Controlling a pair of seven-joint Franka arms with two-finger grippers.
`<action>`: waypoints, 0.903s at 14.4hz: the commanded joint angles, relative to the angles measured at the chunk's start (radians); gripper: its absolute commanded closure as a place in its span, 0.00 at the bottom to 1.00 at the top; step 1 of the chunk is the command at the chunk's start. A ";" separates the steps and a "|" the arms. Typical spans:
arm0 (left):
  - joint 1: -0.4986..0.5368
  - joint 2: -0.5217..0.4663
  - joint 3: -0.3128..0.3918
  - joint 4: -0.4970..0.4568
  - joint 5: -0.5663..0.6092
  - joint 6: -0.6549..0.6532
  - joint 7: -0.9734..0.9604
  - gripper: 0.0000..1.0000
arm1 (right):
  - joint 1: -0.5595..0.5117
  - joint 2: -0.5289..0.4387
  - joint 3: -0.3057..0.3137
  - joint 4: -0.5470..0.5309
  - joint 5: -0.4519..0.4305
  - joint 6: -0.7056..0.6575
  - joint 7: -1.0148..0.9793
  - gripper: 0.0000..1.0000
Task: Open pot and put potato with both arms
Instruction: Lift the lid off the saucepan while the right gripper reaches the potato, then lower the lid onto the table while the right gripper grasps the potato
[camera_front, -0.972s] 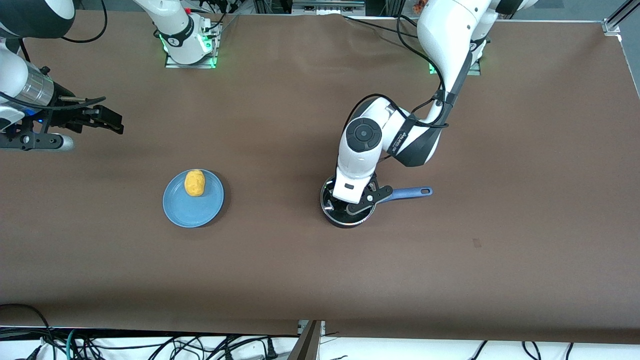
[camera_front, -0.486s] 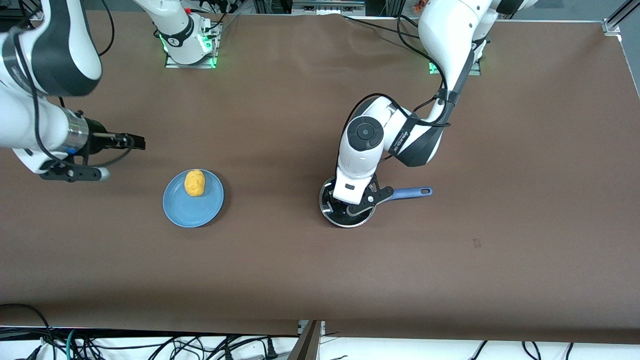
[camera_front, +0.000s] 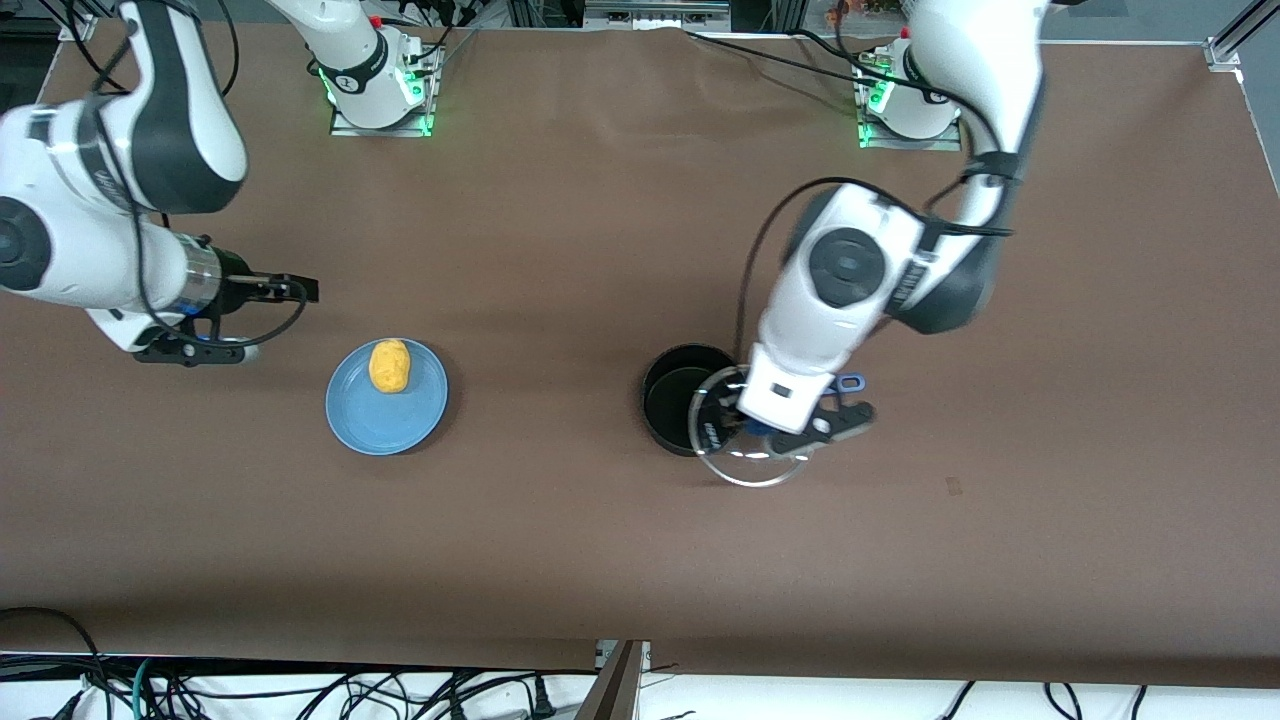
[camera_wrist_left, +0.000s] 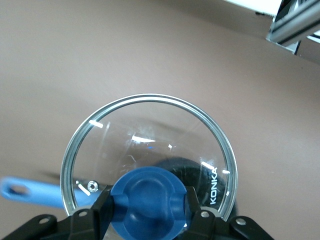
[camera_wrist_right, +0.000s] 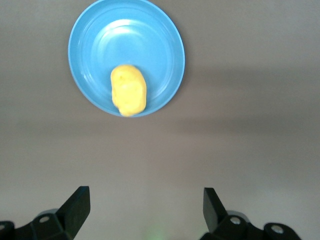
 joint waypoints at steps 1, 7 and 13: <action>0.106 -0.073 -0.010 -0.055 -0.045 -0.054 0.279 0.62 | 0.010 0.025 0.031 -0.103 0.013 0.196 -0.004 0.00; 0.323 -0.149 -0.008 -0.160 -0.044 -0.140 0.809 0.62 | 0.045 0.276 0.036 -0.081 0.011 0.516 0.004 0.00; 0.485 -0.163 0.001 -0.308 -0.035 -0.071 1.057 0.62 | 0.044 0.322 0.036 -0.083 0.013 0.531 0.005 0.14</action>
